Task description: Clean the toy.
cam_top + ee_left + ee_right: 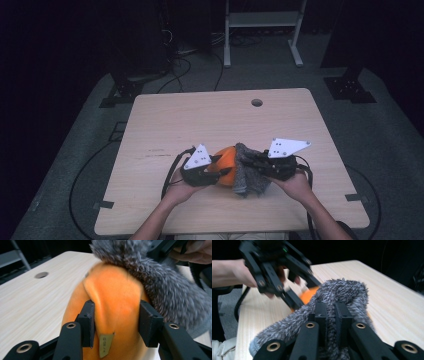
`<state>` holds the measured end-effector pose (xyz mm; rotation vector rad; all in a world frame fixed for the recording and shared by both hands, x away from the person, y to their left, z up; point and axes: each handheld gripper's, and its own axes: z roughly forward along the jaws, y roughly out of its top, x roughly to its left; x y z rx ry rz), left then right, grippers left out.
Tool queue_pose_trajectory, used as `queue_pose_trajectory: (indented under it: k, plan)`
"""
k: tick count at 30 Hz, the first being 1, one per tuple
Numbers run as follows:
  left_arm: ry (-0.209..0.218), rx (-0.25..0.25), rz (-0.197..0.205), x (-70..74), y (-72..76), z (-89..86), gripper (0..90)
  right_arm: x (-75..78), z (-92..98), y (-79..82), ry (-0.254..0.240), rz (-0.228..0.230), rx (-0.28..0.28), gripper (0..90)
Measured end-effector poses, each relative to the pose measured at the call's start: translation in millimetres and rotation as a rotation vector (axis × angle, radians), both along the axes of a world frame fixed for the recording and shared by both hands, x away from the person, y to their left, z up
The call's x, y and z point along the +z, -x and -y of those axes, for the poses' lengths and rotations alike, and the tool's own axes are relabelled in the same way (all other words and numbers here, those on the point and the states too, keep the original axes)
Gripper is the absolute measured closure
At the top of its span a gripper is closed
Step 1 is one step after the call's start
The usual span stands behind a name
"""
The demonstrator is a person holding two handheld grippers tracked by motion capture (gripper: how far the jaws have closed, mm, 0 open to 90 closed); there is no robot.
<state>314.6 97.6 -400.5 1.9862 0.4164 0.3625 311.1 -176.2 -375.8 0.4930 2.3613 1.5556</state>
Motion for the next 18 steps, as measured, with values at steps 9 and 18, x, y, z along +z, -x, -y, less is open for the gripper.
queue_pose_trajectory:
  k: [9, 18]
  plan:
    - [-0.083, -0.001, -0.018, -13.3, 1.9, 10.1, 51.7, -15.4, -10.1, -7.8, 0.021, -0.047, 0.007, 81.6]
    - [0.06, -0.021, -0.172, -12.3, -10.9, -3.2, 31.6, -35.6, 13.2, -5.7, 0.052, -0.122, -0.007, 81.3]
